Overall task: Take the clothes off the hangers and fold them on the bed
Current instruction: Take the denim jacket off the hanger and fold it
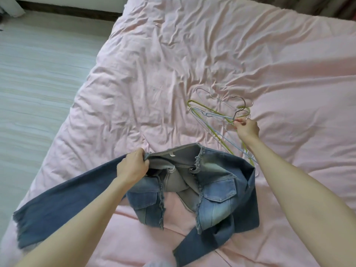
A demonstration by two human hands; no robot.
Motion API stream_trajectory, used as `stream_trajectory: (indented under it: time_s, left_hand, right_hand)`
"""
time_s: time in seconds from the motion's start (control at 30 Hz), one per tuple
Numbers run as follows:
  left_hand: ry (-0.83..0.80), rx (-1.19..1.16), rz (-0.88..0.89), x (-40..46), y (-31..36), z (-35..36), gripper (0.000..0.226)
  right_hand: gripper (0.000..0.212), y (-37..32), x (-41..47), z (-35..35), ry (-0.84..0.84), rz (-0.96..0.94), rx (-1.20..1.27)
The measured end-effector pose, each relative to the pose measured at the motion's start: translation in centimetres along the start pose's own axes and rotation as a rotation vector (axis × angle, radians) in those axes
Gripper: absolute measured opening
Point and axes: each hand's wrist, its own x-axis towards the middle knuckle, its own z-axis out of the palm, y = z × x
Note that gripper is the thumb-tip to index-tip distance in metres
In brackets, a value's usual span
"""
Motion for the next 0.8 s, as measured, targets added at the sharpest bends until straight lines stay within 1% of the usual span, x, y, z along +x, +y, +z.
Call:
stream_trajectory:
  time_s: [0.07,0.17,0.27,0.37,0.47,0.53,0.57,0.6,0.67,0.7,0.73,0.8]
  left_hand:
    - [-0.004,-0.027,0.001,0.5,0.1,0.2,0.014]
    - [-0.007,-0.059,0.005,1.4,0.2,0.3,0.016]
    - [0.013,-0.098,0.033,1.9,0.5,0.2,0.012]
    - [0.072,-0.111,0.112,1.9,1.2,-0.2,0.008]
    - [0.158,-0.136,0.21,1.2,2.2,-1.0,0.007]
    - [0.218,-0.203,0.244,0.8,2.9,-1.8,0.004]
    - [0.248,-0.228,0.252,0.6,3.2,-2.3,0.006]
    - [0.27,-0.244,0.258,0.5,3.3,-2.6,0.008]
    - [0.309,-0.275,0.266,-0.2,2.9,-3.5,0.007]
    - [0.324,-0.288,0.262,-0.4,2.4,-3.9,0.004]
    - [0.334,-0.292,0.252,-0.9,1.9,-4.3,0.002]
    - [0.334,-0.286,0.243,-1.4,0.9,-4.8,0.004]
  right_hand:
    - [0.03,0.4,1.0,0.3,-0.017,0.014,-0.029]
    - [0.041,1.4,1.9,0.6,-0.065,0.062,-0.138]
    - [0.043,2.2,1.3,0.8,-0.147,0.062,-0.22]
    - [0.05,2.0,-0.6,2.1,-0.338,0.015,-0.257]
    - [0.069,0.5,-3.6,4.2,-0.558,-0.06,-0.128]
    - [0.079,-0.5,-5.2,6.0,-0.645,-0.127,-0.169]
    - [0.074,-0.7,-5.6,6.7,-0.645,-0.168,-0.246]
    - [0.061,-1.0,-5.9,7.1,-0.614,-0.21,-0.352]
    - [0.025,-1.3,-6.3,6.9,-0.493,-0.248,-0.517]
    - [0.016,-1.2,-6.4,6.2,-0.439,-0.235,-0.546]
    - [0.018,-0.9,-6.7,5.2,-0.404,-0.219,-0.535]
    - [0.03,-0.5,-6.9,2.9,-0.386,-0.161,-0.437]
